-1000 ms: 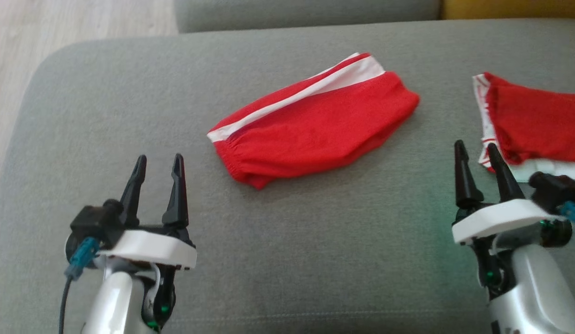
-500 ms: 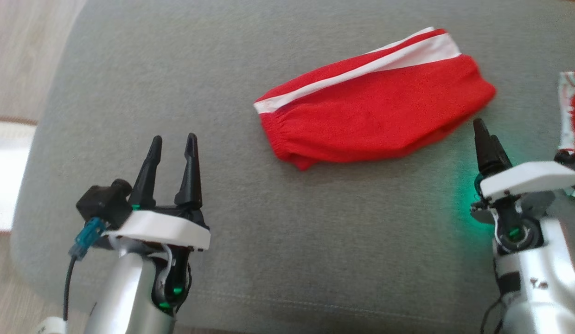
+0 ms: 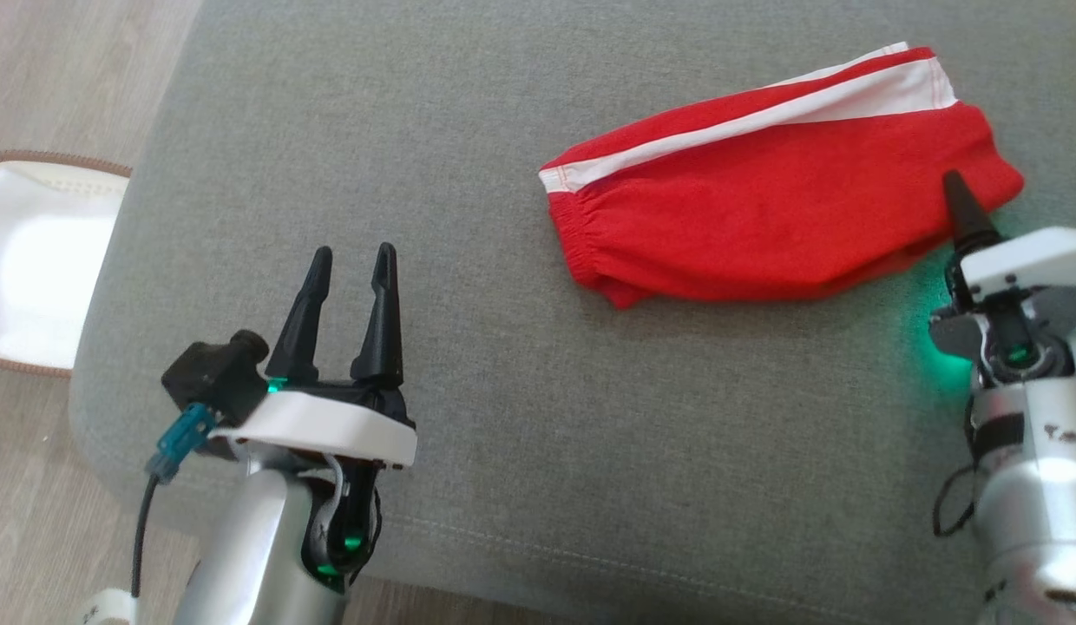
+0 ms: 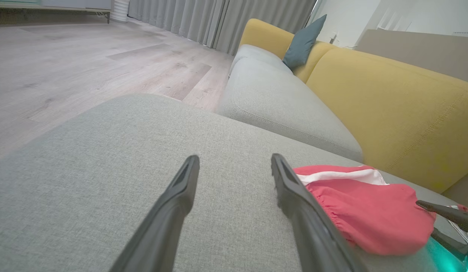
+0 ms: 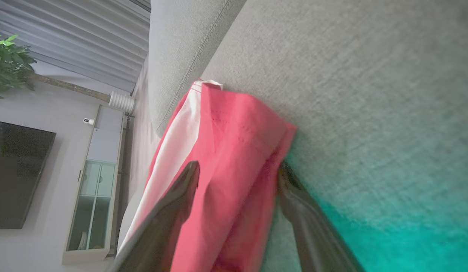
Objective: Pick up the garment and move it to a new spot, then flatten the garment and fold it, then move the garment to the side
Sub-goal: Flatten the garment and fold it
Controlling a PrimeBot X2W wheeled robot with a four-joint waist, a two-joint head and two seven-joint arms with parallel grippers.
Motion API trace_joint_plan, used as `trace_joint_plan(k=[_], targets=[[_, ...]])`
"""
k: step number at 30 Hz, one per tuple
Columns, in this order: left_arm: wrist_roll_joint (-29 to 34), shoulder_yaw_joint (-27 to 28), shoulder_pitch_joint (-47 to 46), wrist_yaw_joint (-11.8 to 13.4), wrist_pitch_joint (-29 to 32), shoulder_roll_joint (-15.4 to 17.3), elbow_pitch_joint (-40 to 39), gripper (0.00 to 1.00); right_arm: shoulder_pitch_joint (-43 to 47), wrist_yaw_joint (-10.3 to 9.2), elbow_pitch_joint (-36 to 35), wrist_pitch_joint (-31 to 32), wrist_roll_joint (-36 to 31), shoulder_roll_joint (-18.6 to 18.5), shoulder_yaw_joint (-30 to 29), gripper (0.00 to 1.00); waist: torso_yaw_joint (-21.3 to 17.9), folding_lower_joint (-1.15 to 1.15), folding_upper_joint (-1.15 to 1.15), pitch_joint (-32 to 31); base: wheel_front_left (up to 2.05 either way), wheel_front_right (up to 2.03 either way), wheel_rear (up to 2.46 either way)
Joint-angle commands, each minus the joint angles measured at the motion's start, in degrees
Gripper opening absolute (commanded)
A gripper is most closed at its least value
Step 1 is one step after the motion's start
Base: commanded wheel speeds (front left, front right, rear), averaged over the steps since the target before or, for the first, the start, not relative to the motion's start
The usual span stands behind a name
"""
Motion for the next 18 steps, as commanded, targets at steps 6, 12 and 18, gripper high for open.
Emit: trace_joint_plan(k=[6, 12, 18], targets=[[-0.63, 1.48, -2.6, 0.56, -0.44, 0.44, -2.81, 1.0, -5.55, 0.3, 7.32, 3.0, -3.35, 1.71, -1.26, 1.0, 1.1, 0.0, 0.0, 1.09, 0.0, 0.0, 0.0], [-0.04, 0.97, -3.29, 0.97, -0.44, 0.44, -3.34, 1.0, -11.29, 0.3, 14.08, 3.19, -10.47, 1.67, -5.28, 1.0, 1.9, 0.0, 0.0, 2.66, 0.0, 0.0, 0.0], [-0.31, 0.41, -4.06, 1.19, -0.44, 0.44, -3.72, 1.0, -16.87, 0.3, 19.83, 2.09, -17.26, 0.82, -9.85, 1.0, 2.53, 0.0, 0.0, 4.19, 0.0, 0.0, 0.0]])
